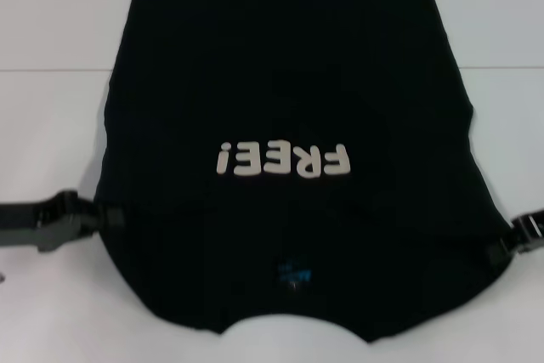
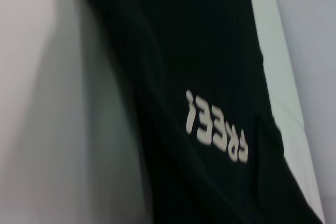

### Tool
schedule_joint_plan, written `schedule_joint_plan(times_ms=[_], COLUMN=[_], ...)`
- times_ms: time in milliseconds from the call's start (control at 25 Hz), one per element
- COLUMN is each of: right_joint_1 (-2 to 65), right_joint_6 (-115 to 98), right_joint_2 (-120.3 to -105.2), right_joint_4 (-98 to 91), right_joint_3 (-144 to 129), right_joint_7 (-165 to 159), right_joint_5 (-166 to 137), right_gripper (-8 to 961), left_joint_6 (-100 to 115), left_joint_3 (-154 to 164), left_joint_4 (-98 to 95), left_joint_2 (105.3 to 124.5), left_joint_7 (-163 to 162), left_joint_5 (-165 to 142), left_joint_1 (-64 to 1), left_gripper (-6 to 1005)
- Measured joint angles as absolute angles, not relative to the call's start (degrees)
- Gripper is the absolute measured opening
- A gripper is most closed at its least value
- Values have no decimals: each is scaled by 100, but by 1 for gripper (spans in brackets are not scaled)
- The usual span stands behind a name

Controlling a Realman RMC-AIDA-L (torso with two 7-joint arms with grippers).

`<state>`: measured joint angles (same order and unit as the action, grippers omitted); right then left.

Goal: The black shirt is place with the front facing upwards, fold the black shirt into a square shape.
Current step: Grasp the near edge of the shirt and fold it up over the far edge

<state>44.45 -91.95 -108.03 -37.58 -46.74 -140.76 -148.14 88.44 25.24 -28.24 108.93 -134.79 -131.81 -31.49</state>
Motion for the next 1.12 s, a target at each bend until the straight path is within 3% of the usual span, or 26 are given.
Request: schedule_joint_plan(times_ms=[360, 560, 800, 1120], right_joint_1=[4228, 4137, 3997, 3947], right_joint_6=[-10348, -10563, -10779, -10672], right_joint_2=[-10719, -10780, -10959, -11005], right_joint_4=[-3765, -3625, -3488, -3477], right_joint_3=[-4725, -4789, -4780, -4552], right_joint_7=[-13441, -13101, -12793, -12713], right_joint_5=[-14823, -14968, -15243, -15206], right_gripper=[62, 66, 70, 76], left_joint_6=[10208, 10844, 11166, 11162], left_joint_3=[2500, 2552, 2565, 2610], left_joint_4=[-2813, -2763, -2702, -2636], left_joint_2=[10806, 10796, 10815, 10819], left_joint_7=[-13651, -13754, -13745, -13661], left_joint_5=[-14261, -14722, -14952, -14905], left_joint_1=[-3050, -3076, -3055, -3233], left_gripper=[27, 27, 27, 26])
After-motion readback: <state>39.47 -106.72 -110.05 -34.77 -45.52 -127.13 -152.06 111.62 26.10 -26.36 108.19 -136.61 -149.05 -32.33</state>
